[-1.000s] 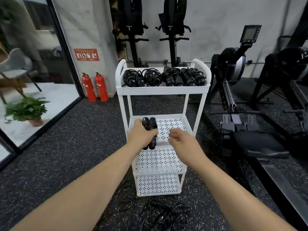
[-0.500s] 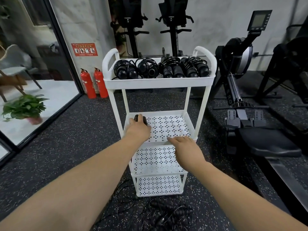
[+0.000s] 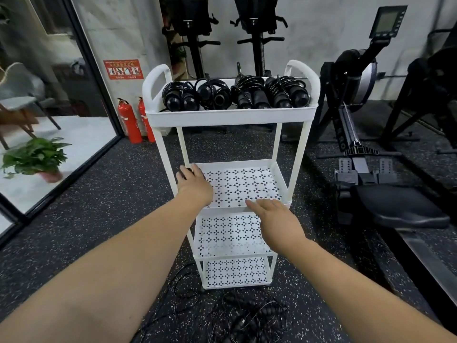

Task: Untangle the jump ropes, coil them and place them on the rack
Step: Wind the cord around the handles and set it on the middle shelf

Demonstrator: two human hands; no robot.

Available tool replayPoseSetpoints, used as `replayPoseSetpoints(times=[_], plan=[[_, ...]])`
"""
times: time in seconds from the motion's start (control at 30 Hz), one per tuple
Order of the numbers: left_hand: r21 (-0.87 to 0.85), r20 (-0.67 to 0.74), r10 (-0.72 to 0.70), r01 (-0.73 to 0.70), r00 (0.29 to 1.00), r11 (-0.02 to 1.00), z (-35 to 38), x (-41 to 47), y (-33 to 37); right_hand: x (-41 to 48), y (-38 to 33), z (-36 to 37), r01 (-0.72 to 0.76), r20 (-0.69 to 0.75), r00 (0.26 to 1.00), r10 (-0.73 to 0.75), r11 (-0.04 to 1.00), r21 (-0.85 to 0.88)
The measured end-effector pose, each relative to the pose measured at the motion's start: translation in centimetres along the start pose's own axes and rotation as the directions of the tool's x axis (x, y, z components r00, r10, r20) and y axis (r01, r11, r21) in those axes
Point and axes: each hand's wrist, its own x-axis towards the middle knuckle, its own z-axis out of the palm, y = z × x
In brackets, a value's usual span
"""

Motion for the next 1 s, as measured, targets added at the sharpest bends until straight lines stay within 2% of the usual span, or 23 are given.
replayPoseSetpoints(times=[0.2,0.33,0.53,0.63,0.73,0.8,0.9,1.0], plan=[[0.005,0.052,-0.033,0.033,0.998,0.999,-1.4,-0.1,1.0,-0.3,0.6,0.8,0.017,-0.025,1.000,-0.018,1.000,-0.011],[0.017,0.014,-0.032,0.032,0.999,0.999,-1.2,0.6,1.0,-0.4,0.8,0.5,0.015,-0.016,1.000,-0.015,1.000,-0.017],[0.101,-0.126,0.177,-0.165,0.976,0.981,-0.8,-1.0,0.5,-0.8,0.7,-0.1,0.033,-0.020,0.999,-0.033,0.999,-0.005],[0.080,-0.210,0.312,-0.302,0.927,0.950,-0.5,-3.1,0.6,-1.4,0.8,-0.3,0.071,-0.075,0.995,-0.068,0.997,0.038],[-0.013,-0.407,0.459,-0.507,0.790,0.862,1.1,-7.0,0.5,-2.8,0.5,-0.5,0.115,-0.174,0.980,-0.096,0.989,0.098],[-0.067,-0.489,0.519,-0.624,0.701,0.779,3.4,-10.0,0.2,-4.3,0.2,-0.1,0.128,-0.216,0.972,-0.097,0.983,0.134],[-0.129,-0.473,0.587,-0.711,0.657,0.691,8.4,-13.6,-0.8,-7.2,0.2,1.2,0.131,-0.246,0.965,-0.091,0.980,0.150],[-0.181,-0.340,0.640,-0.716,0.689,0.674,14.0,-15.4,-1.8,-10.3,0.9,3.9,0.083,-0.192,0.981,-0.043,0.975,0.208]])
